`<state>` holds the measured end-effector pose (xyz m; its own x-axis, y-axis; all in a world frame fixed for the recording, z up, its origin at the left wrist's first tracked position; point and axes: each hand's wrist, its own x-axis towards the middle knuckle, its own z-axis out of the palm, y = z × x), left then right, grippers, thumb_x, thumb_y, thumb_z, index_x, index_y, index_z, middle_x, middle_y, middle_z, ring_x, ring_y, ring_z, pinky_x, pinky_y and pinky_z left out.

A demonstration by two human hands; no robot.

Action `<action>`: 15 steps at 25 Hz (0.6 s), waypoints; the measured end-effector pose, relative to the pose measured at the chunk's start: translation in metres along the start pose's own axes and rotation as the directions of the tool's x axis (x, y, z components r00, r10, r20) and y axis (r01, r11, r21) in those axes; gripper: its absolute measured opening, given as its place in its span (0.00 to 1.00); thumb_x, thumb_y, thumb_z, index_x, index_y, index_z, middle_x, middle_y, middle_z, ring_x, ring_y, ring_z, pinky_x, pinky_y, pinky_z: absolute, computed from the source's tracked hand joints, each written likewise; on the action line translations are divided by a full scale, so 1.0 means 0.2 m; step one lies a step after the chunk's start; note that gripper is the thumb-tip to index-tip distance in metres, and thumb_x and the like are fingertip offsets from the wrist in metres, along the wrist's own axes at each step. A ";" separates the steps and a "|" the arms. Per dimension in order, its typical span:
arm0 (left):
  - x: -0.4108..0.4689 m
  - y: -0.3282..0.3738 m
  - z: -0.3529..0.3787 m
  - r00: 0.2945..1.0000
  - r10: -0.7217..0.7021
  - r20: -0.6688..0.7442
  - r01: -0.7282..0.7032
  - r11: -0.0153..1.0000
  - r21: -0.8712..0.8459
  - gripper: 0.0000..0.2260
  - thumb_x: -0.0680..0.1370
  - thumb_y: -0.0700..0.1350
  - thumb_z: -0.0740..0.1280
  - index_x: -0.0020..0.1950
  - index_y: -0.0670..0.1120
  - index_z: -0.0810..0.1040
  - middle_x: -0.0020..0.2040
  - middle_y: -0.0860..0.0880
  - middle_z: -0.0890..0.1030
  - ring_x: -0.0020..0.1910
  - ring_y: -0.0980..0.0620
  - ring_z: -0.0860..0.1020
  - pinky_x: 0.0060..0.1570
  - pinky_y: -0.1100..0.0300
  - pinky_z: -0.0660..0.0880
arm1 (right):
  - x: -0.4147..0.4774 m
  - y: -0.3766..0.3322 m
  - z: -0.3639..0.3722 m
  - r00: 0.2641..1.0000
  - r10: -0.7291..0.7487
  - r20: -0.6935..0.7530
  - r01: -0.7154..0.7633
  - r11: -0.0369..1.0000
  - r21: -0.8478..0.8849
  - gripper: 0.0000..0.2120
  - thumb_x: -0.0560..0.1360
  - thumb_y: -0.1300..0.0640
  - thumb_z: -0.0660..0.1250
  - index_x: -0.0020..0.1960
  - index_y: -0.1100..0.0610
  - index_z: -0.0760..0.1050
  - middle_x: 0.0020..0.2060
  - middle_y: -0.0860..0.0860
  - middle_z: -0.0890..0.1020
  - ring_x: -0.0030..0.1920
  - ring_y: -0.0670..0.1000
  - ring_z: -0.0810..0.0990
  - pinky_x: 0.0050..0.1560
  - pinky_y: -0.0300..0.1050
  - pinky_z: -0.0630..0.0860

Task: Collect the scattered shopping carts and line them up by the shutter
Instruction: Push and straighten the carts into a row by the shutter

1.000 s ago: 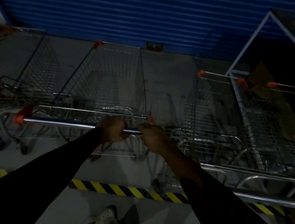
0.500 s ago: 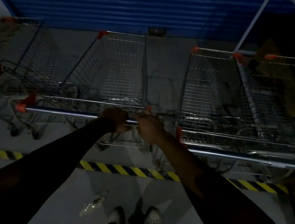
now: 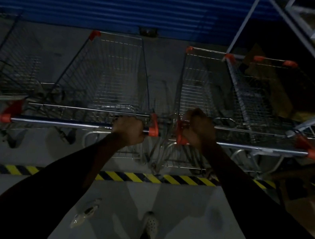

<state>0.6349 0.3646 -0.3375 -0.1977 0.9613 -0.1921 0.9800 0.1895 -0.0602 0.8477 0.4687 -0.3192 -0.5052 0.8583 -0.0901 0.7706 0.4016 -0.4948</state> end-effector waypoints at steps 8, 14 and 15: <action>-0.12 0.00 0.01 0.997 0.079 0.004 -0.079 0.997 -0.017 0.16 0.73 0.57 0.65 0.53 0.47 0.80 0.51 0.44 0.83 0.50 0.42 0.81 0.47 0.54 0.76 | -0.18 0.04 0.08 0.985 0.036 0.167 0.039 0.903 -0.427 0.27 0.69 0.49 0.69 0.67 0.51 0.71 0.61 0.56 0.79 0.64 0.62 0.74 0.67 0.60 0.66; -0.13 0.06 0.01 0.993 0.077 0.085 -0.067 0.991 -0.115 0.12 0.71 0.55 0.67 0.48 0.49 0.81 0.46 0.46 0.83 0.47 0.44 0.82 0.45 0.57 0.76 | -0.14 -0.03 0.13 1.000 -0.009 0.026 0.020 0.870 -0.493 0.19 0.71 0.41 0.61 0.54 0.52 0.78 0.49 0.53 0.84 0.55 0.59 0.81 0.63 0.62 0.69; -0.12 0.11 -0.01 0.992 0.067 0.107 -0.053 0.990 -0.130 0.11 0.70 0.53 0.68 0.48 0.49 0.81 0.46 0.46 0.83 0.47 0.44 0.82 0.45 0.56 0.75 | -0.15 -0.03 0.14 0.999 0.017 0.028 -0.001 0.868 -0.497 0.19 0.70 0.40 0.63 0.53 0.51 0.78 0.47 0.52 0.84 0.53 0.58 0.81 0.63 0.62 0.67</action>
<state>0.6620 0.3455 -0.3329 -0.1323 0.9449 -0.2993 0.9837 0.1623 0.0777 0.8466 0.4315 -0.3378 -0.5027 0.8558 -0.1223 0.8622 0.5065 0.0006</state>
